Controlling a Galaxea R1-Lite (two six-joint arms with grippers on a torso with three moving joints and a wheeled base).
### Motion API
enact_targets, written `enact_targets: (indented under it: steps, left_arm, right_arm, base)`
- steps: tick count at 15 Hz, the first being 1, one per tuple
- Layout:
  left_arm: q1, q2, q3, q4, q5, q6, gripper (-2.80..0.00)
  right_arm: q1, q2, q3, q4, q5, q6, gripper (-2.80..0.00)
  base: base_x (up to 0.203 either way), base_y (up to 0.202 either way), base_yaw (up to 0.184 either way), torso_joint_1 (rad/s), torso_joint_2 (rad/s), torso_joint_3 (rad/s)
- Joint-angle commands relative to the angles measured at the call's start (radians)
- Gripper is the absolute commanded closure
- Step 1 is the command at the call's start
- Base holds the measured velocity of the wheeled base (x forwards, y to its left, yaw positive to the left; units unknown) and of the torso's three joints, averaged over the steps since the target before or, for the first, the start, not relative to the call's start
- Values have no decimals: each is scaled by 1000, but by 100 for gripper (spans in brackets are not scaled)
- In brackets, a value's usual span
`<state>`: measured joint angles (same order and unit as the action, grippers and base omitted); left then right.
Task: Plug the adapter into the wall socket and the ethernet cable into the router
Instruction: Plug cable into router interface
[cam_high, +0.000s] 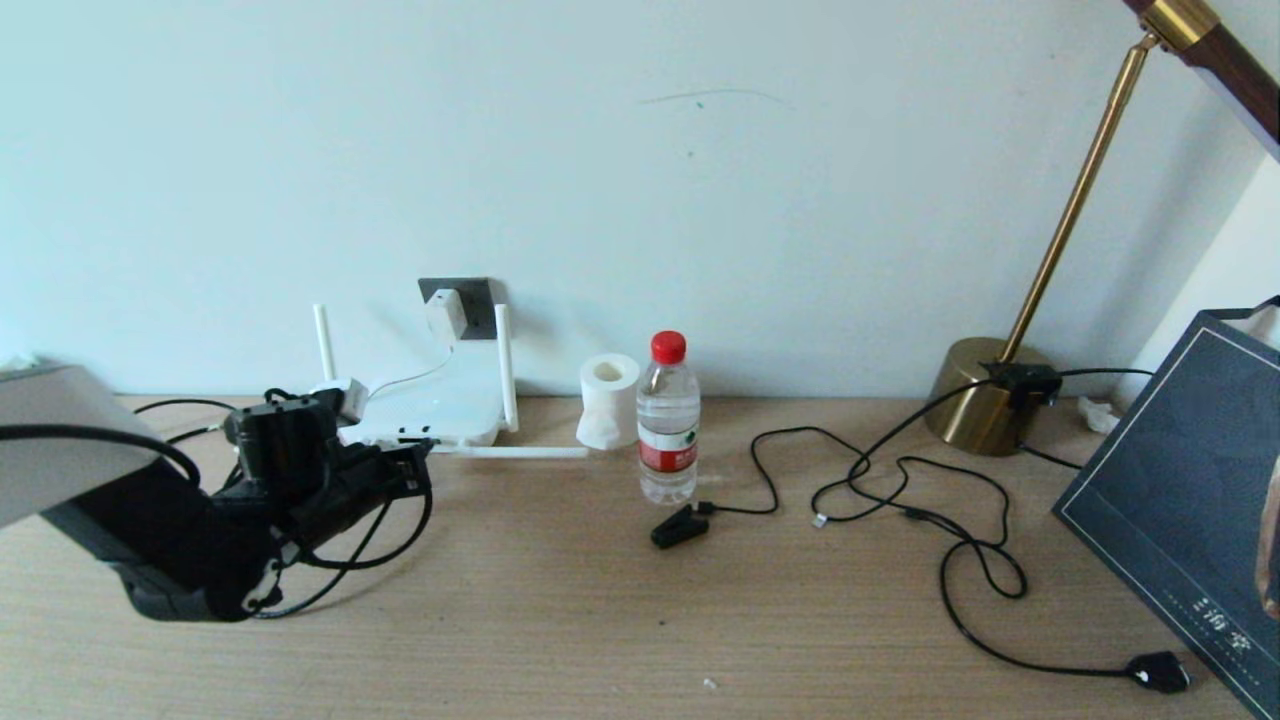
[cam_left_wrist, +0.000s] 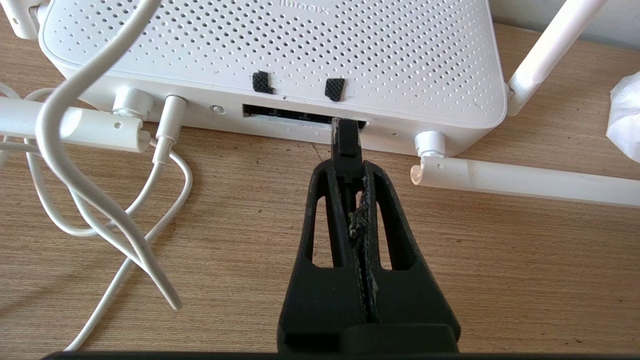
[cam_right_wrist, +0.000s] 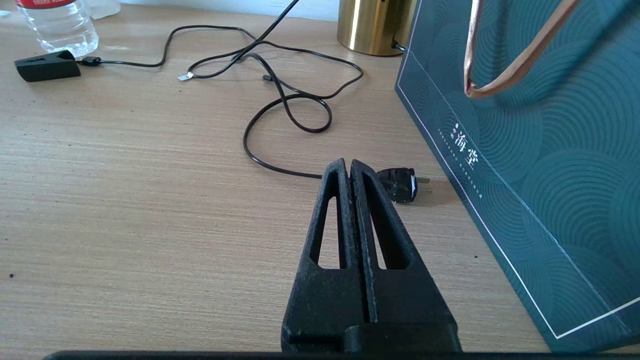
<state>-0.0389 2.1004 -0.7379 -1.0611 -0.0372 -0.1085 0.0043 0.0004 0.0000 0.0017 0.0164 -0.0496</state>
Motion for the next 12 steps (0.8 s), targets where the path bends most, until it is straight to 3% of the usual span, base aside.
enact_targets:
  steps: [1, 12]
  left_arm:
    - [-1, -1, 0, -7, 0, 0, 0]
    - [-1, 0, -3, 11, 0, 0, 0]
  right_arm:
    - [0, 0, 0, 0, 1, -1, 0]
    - [0, 0, 0, 0, 0, -1, 0]
  base:
    - [0, 0, 0, 0, 0, 0]
    - [0, 0, 0, 0, 0, 0]
